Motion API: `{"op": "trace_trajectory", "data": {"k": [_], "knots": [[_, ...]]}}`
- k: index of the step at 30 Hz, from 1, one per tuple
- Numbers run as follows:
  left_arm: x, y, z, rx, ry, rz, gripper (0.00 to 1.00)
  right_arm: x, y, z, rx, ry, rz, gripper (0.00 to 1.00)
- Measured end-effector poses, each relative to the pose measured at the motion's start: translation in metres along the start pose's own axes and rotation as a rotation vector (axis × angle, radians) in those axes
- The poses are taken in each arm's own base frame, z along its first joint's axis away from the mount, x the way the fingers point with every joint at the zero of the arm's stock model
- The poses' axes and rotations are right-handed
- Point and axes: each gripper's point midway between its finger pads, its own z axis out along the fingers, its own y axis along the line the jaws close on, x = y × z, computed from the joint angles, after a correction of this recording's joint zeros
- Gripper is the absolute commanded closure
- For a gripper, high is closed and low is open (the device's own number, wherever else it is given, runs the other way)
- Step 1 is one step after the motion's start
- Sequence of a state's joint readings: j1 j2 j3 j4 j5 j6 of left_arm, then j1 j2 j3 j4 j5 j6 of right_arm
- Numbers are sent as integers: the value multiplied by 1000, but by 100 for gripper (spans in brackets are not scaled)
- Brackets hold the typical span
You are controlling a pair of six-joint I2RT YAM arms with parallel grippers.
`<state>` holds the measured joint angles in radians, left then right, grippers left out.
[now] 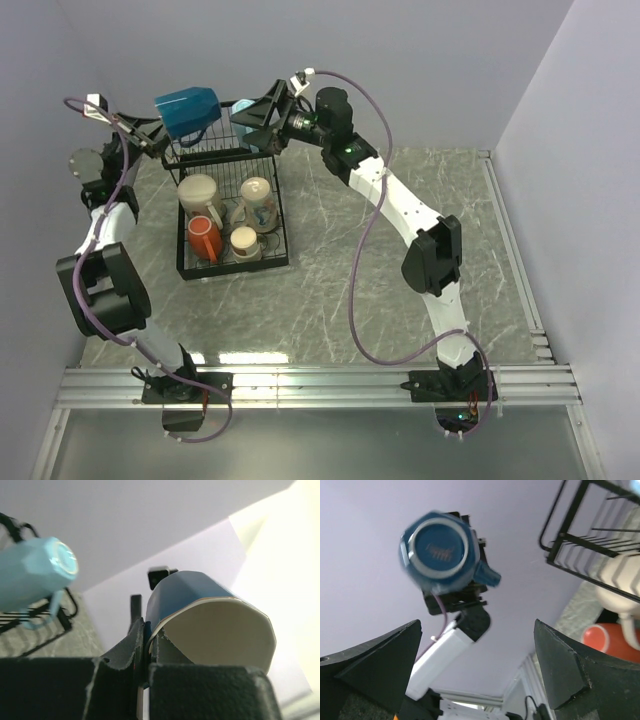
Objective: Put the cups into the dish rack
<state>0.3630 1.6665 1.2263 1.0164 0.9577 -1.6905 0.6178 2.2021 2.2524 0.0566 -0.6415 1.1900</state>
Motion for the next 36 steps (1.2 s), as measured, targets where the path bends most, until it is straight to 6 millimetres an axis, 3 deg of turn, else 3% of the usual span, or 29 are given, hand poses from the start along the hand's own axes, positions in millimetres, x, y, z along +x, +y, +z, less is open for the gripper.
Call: {"op": "trace_trajectory", "data": {"k": [4, 7, 13, 17, 23, 29, 30, 36], "knots": [[19, -13, 10, 79, 48, -66, 100, 6, 11, 4, -33, 9, -14, 1], [28, -11, 16, 98, 68, -136, 100, 14, 14, 7, -40, 24, -72, 4], [37, -4, 20, 72, 82, -241, 100, 39, 2, 2, 22, 75, -238, 7], [46, 1, 22, 37, 91, -304, 100, 44, -9, -4, 114, 84, -397, 8], [74, -16, 29, -5, 150, -393, 100, 41, -13, -13, 199, 81, -583, 12], [96, -42, 17, -25, 198, -424, 100, 37, 3, -21, 202, 47, -661, 23], [98, -43, 15, -29, 197, -429, 100, 38, 7, -23, 197, 43, -664, 29], [105, -39, 3, -67, 170, -500, 100, 51, 31, -20, 145, 36, -674, 35]]}}
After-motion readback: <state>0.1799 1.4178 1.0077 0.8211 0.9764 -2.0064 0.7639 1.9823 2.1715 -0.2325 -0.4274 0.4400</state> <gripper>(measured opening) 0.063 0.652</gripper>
